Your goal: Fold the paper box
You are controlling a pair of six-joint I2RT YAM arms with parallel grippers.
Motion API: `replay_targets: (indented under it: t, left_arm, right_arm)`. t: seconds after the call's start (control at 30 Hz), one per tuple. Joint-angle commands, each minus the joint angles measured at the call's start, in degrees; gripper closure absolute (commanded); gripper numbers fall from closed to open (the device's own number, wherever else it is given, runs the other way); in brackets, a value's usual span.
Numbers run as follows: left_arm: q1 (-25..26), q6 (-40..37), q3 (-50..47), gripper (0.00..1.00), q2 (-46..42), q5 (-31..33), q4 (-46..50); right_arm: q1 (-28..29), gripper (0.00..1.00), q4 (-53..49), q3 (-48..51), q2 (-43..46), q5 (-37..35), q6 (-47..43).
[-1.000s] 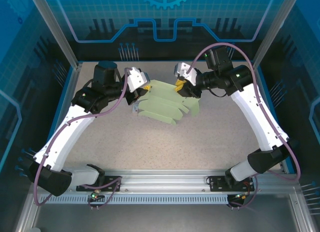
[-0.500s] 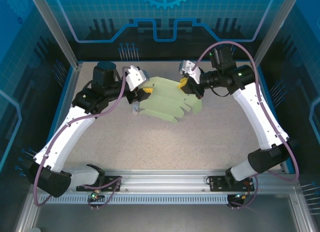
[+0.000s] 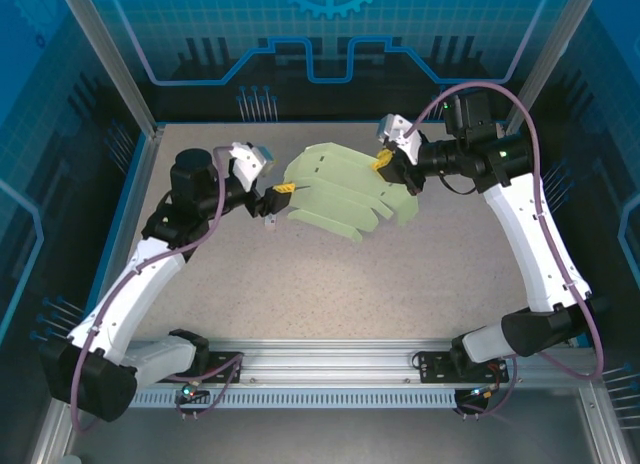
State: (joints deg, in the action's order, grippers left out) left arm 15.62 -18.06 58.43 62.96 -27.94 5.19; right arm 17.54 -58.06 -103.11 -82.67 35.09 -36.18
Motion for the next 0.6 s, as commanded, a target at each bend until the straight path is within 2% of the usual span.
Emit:
replay_targets:
  t: [0.0, 0.17, 0.33, 0.43, 0.57]
  left_arm:
    - [-0.35, 6.00, -2.30, 0.26, -2.96, -0.47, -5.40]
    - [-0.84, 11.87, -7.41, 0.27, -7.24, 9.23, -9.46]
    - [-0.85, 19.44, -9.24, 0.29, -8.42, 19.39, -7.58]
    - [-0.85, 21.52, -15.12, 0.28, -10.13, 18.75, -11.72]
    - [-0.79, 19.42, -23.47, 0.27, -10.13, 9.86, -23.03]
  right_arm:
    - [-0.95, 1.00, -1.25, -0.95, -0.04, 0.86, 0.51]
    - [-0.76, 1.00, -1.65, -1.69, -1.05, -1.55, 1.22]
    - [-0.09, 1.00, -1.12, -1.92, -1.30, -3.36, 3.46]
    - [-0.16, 1.00, -1.46, -2.89, -1.26, -2.62, 5.48]
    - [-0.44, 1.00, -3.19, -5.97, -2.41, -1.66, 9.36]
